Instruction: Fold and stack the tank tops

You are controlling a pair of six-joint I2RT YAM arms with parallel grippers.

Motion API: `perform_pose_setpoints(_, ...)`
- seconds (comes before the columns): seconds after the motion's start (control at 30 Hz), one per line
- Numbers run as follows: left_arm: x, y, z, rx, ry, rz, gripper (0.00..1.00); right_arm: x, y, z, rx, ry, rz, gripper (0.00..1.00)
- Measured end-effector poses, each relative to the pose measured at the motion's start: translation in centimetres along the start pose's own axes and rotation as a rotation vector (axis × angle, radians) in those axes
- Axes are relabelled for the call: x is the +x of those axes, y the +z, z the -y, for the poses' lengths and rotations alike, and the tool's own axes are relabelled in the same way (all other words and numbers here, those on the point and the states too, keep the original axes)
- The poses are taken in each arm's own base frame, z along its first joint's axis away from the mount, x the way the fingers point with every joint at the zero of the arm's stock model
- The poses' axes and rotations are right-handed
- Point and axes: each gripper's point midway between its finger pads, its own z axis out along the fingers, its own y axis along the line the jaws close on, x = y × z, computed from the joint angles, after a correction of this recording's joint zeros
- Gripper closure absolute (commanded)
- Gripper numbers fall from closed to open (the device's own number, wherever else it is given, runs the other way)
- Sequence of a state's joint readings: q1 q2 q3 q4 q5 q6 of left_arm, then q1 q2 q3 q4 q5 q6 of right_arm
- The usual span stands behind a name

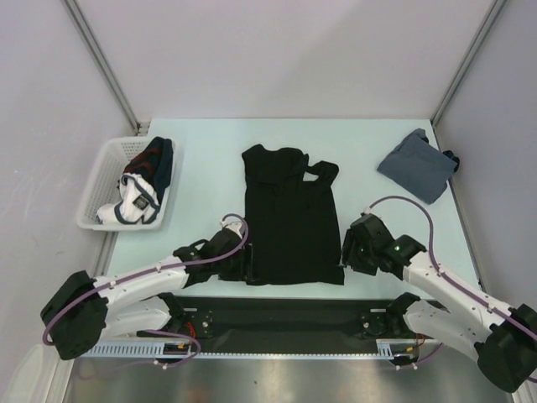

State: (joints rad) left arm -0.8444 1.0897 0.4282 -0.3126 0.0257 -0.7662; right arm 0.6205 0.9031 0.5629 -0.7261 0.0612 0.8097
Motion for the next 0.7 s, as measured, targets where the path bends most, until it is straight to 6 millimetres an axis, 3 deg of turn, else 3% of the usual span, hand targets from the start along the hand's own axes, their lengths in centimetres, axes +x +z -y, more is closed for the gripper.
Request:
perform_pose_setpoints(0.1, -0.2, -0.8, -1.0, -0.051, -0.015, 0.026, 0.24, -2.4, -0.4, -1.0, 0.024, -0.034, 0.032, 0.41)
perform_pose_setpoints(0.2, -0.4, -1.9, -2.5, -0.143, -0.013, 0.026, 0.25, -7.1, -0.6, -3.0, 0.024, -0.048, 0.096, 0.41)
perform_pose_setpoints(0.3, -2.1, -3.3, -1.9, -0.18, 0.0, 0.062, 0.26, -12.8, 0.5, -4.7, 0.041, -0.06, 0.154, 0.41)
perform_pose_setpoints(0.4, -4.7, -4.7, 0.5, -0.177, 0.039, 0.117, 0.26, -17.7, 2.9, -5.7, 0.085, -0.079, 0.175, 0.41)
perform_pose_setpoints(0.5, -6.6, -5.3, 4.4, -0.143, 0.102, 0.149, 0.27, -21.4, 5.7, -6.7, 0.126, -0.113, 0.187, 0.42)
perform_pose_setpoints(0.6, -6.6, -4.5, 7.8, -0.098, 0.163, 0.136, 0.28, -24.5, 8.4, -8.2, 0.144, -0.147, 0.191, 0.52)
perform_pose_setpoints(0.7, -5.3, -2.8, 11.5, -0.033, 0.225, 0.1, 0.3, -26.2, 10.6, -9.4, 0.118, -0.155, 0.183, 0.59)
